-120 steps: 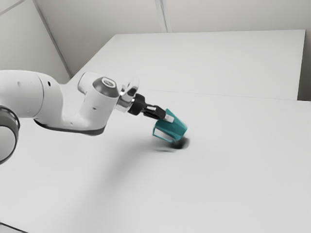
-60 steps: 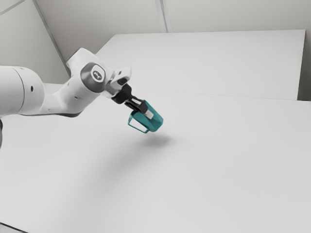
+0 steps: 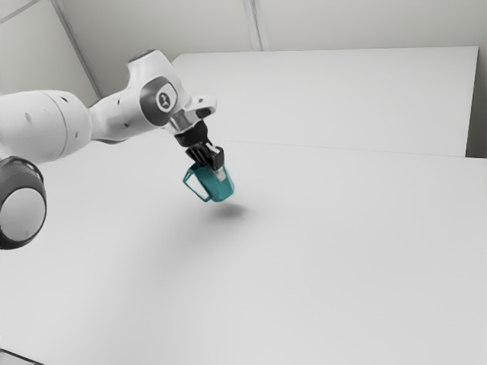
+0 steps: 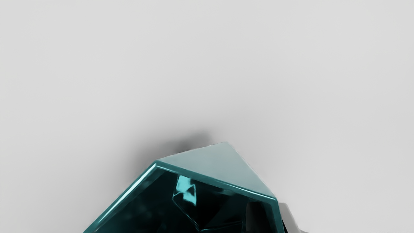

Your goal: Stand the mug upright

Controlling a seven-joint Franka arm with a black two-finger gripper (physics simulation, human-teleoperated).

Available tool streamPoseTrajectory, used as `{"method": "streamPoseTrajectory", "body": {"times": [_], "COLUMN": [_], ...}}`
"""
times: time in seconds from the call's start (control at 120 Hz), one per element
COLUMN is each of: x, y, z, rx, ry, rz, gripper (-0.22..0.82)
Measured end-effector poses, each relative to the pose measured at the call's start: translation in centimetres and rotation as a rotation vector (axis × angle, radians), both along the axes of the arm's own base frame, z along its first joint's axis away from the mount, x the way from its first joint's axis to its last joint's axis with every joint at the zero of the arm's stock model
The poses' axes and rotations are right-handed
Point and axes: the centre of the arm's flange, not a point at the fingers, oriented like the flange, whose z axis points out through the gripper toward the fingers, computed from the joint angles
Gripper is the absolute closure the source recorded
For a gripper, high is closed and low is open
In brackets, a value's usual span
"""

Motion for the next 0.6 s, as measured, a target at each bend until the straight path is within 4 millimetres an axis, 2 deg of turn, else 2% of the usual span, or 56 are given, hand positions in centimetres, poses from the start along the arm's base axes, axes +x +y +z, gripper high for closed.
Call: {"method": "streamPoseTrajectory", "body": {"times": [0.158, 0.35, 0.6], "x": [0.7, 0.7, 0.7], "y": [0.4, 0.8, 1.0], "z": [-0.9, -3.0, -3.7], "rx": [0.087, 0.152, 0.172], "ry": [0.083, 0.165, 0.205], "rz": [0.036, 0.093, 0.164], "gripper": [0.78, 0.78, 0.73]}}
